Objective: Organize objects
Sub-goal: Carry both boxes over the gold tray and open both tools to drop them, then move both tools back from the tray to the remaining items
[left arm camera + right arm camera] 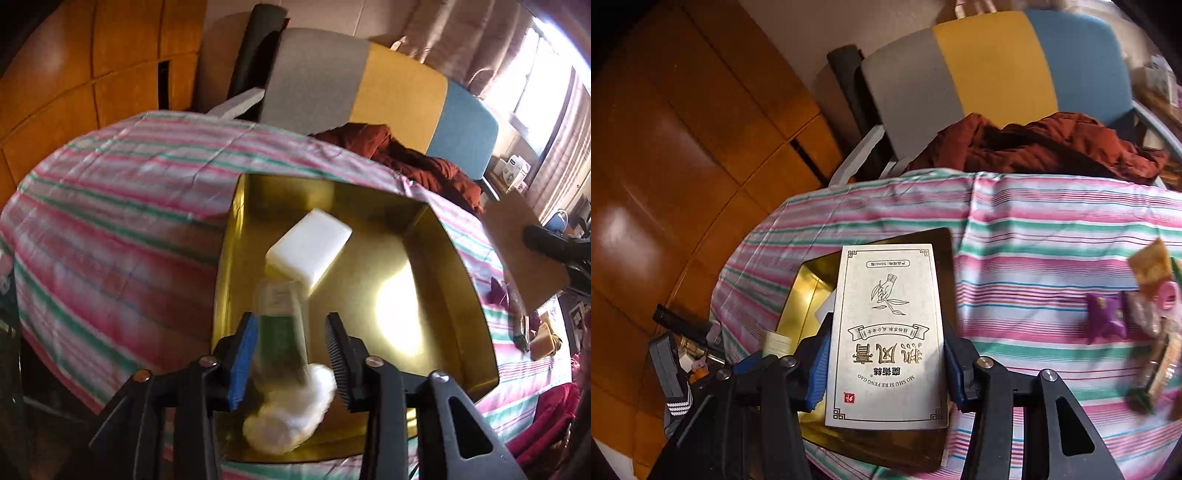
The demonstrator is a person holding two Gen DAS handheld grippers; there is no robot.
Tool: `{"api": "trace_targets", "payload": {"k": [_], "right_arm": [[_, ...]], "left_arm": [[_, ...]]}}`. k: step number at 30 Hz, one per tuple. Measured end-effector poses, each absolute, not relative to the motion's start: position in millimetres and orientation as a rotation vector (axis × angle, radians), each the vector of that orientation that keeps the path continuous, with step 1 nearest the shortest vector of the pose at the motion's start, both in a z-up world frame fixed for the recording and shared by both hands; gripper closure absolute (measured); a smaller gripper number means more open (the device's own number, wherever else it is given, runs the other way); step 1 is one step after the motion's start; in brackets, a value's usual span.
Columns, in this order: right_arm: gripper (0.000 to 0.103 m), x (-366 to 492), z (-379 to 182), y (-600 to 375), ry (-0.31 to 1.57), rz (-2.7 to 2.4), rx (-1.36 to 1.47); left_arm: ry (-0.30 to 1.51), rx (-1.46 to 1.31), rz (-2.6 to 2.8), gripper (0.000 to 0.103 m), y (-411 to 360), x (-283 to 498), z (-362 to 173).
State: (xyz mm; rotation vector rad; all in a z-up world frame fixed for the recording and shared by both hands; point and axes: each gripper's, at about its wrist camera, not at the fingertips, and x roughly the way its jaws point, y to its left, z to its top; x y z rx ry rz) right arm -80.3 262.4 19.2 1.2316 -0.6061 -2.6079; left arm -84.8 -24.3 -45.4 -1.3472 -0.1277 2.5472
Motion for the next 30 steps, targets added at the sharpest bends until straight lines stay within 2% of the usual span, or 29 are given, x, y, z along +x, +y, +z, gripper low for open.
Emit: {"api": "trace_targets", "payload": {"k": [1, 7, 8, 9, 15, 23, 30], "right_arm": [[0.052, -87, 14, 254, -0.598, -2.594, 1.251], [0.049, -114, -15, 201, -0.638, -2.451, 1.349], [0.041, -115, -18, 196, -0.656, -2.424, 1.35], [0.036, -116, -20, 192, -0.67, -2.403, 1.356], [0.026, -102, -24, 177, -0.587, -2.418, 1.39], [0.009, -70, -14, 170, -0.376, -2.561, 1.339], [0.004, -46, -6, 161, -0.175, -2.688, 1.251]], "left_arm": [[-0.131, -1.356, 2.548, 0.054, -29, -83, -48], [-0.216, -1.353, 2.577, 0.054, -52, -72, -49], [-0.232, -1.344, 2.589, 0.054, -56, -68, -47], [-0.243, -1.326, 2.605, 0.054, -60, -65, -44], [-0.241, -1.265, 2.673, 0.054, -63, -56, -28], [-0.196, -1.224, 2.736, 0.053, -53, -45, -13], [-0.096, -1.154, 2.769, 0.053, -39, -32, -1]]}}
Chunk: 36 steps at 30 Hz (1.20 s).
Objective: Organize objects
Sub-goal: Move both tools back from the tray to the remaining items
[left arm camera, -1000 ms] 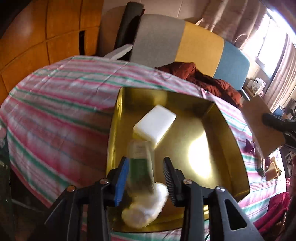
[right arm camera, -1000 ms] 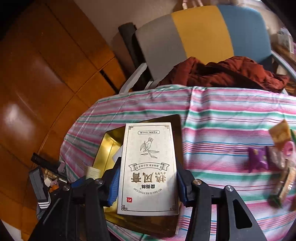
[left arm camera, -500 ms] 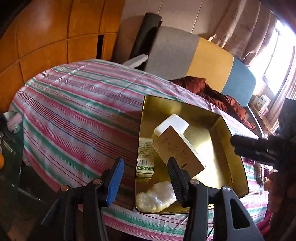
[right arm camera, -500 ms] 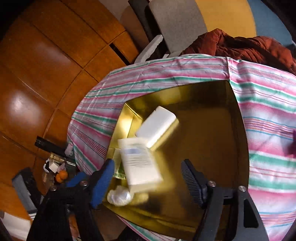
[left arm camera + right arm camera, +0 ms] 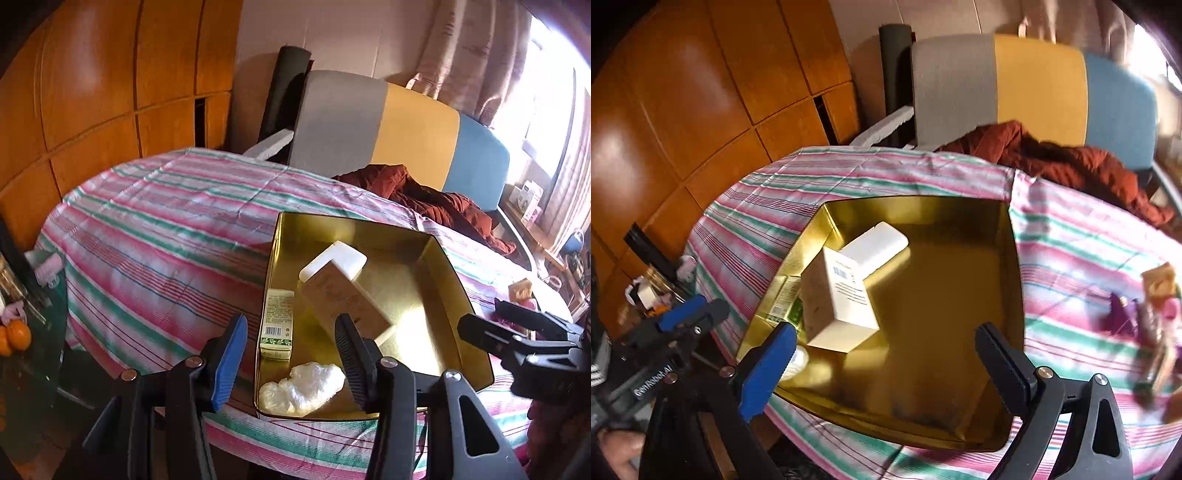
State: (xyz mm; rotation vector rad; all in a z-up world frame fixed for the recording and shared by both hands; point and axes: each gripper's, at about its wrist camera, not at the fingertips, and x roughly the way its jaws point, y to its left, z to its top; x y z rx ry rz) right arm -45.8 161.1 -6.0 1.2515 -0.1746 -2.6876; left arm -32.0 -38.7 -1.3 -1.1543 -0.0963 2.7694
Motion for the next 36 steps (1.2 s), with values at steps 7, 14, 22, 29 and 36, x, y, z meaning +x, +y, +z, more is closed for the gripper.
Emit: {"api": "trace_targets", "payload": {"k": [7, 14, 22, 29, 36], "right_arm": [[0.001, -30, 0, 162, -0.047, -2.785, 1.181], [0.0, -22, 1, 176, -0.058, -2.828, 1.17], [0.0, -12, -5, 201, -0.071, -2.895, 1.199], [0.0, -1, -11, 240, -0.139, -2.954, 1.254], [0.0, 17, -15, 304, -0.241, -3.058, 1.335]], "left_arm": [[-0.034, -1.119, 2.761, 0.052, -23, -24, 5], [-0.002, -1.108, 2.705, 0.053, -7, -18, 5], [0.032, -1.099, 2.621, 0.053, 17, -13, 3], [0.073, -1.084, 2.547, 0.053, 43, -9, 3], [0.146, -1.055, 2.438, 0.053, 83, -3, 4]]}}
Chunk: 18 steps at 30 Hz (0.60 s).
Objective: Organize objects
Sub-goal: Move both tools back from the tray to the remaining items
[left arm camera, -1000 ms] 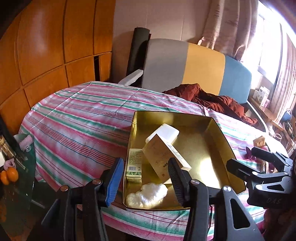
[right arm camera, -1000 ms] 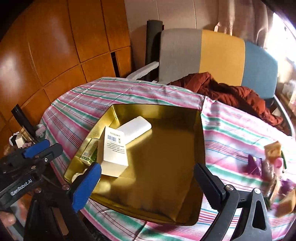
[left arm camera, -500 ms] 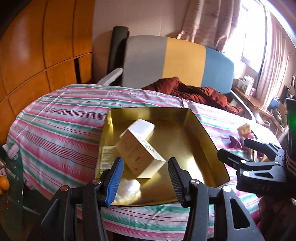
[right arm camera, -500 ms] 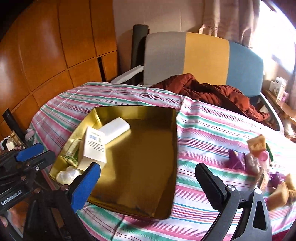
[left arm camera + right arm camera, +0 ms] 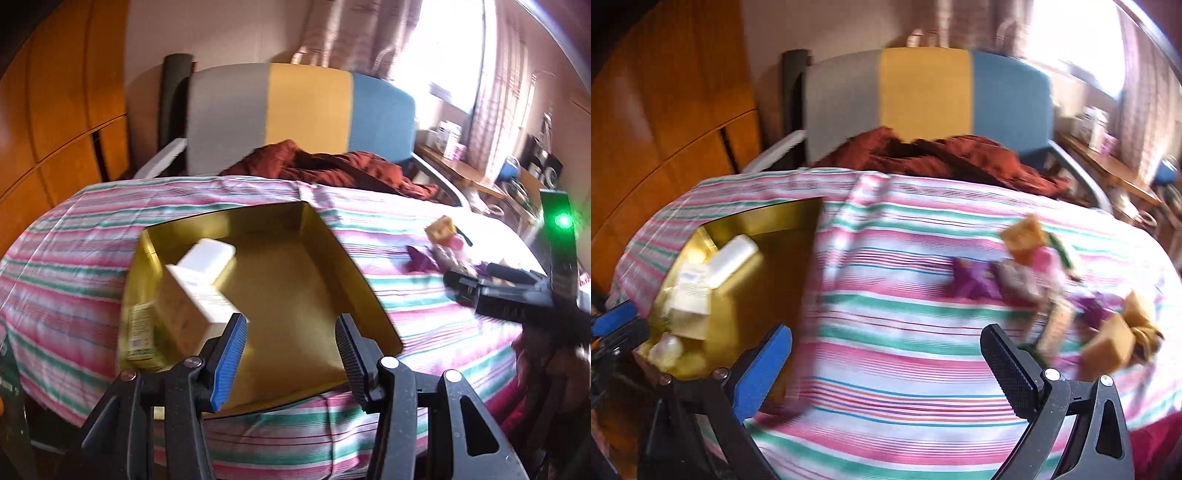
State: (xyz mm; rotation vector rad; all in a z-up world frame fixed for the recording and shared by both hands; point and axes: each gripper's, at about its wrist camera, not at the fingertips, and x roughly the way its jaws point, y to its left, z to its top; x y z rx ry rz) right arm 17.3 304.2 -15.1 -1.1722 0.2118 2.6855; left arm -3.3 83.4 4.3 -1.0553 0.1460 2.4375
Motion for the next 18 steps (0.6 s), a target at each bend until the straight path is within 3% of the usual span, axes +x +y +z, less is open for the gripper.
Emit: {"api": "trace_targets", "payload": {"k": [8, 18], "right_arm": [[0.0, 54, -5, 407, 0.274, 2.48, -1.086], [0.0, 96, -1, 520, 0.486, 2.277, -0.903]], "left_arm": [[0.236, -1.04, 2.32, 0.052, 132, 4, 2], [0.36, -1.033, 2.194, 0.052, 195, 14, -6]]}}
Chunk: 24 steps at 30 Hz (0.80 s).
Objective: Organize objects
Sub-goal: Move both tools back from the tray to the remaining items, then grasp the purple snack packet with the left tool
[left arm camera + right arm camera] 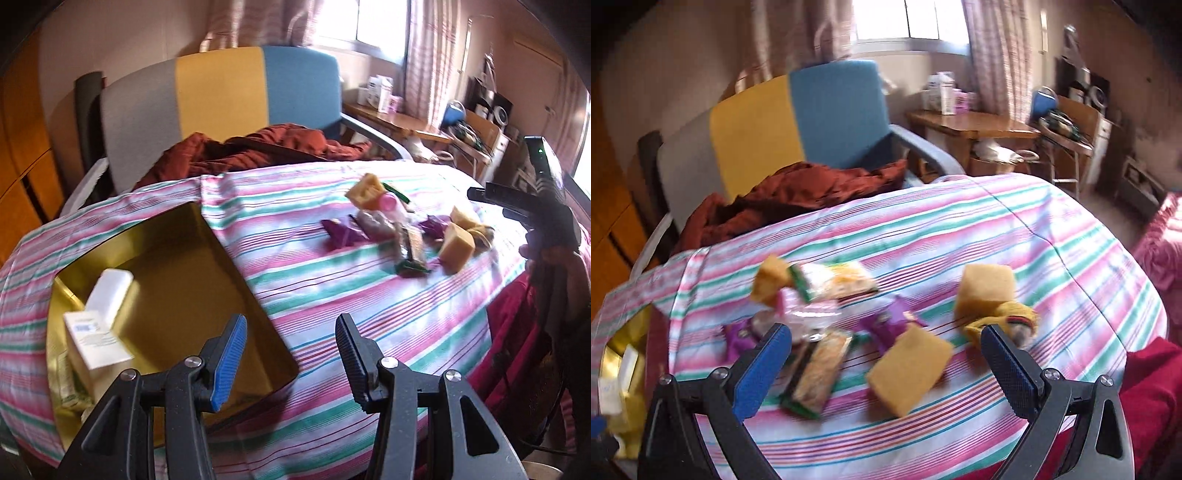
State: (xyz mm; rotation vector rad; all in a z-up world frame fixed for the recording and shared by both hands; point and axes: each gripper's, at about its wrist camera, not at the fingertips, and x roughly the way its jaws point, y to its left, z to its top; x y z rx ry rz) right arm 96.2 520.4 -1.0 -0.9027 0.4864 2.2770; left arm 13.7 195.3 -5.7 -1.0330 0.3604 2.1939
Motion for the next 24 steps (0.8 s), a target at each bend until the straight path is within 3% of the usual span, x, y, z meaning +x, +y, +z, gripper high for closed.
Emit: {"api": "trace_targets", "payload": {"k": [6, 12, 21, 24], "right_arm": [[0.0, 112, -22, 555, 0.74, 2.211, -0.859], [0.0, 115, -26, 558, 0.826, 2.218, -0.84], [0.0, 114, -28, 557, 0.869, 2.25, -0.853], [0.0, 112, -29, 557, 0.878, 2.263, -0.865]], "left_arm": [[0.415, -1.053, 2.141, 0.052, 235, 5, -13], [0.465, -1.101, 2.076, 0.052, 279, -16, -27], [0.743, -1.02, 1.953, 0.034, 352, -46, -46], [0.807, -1.025, 1.903, 0.033, 372, -62, -58]]}}
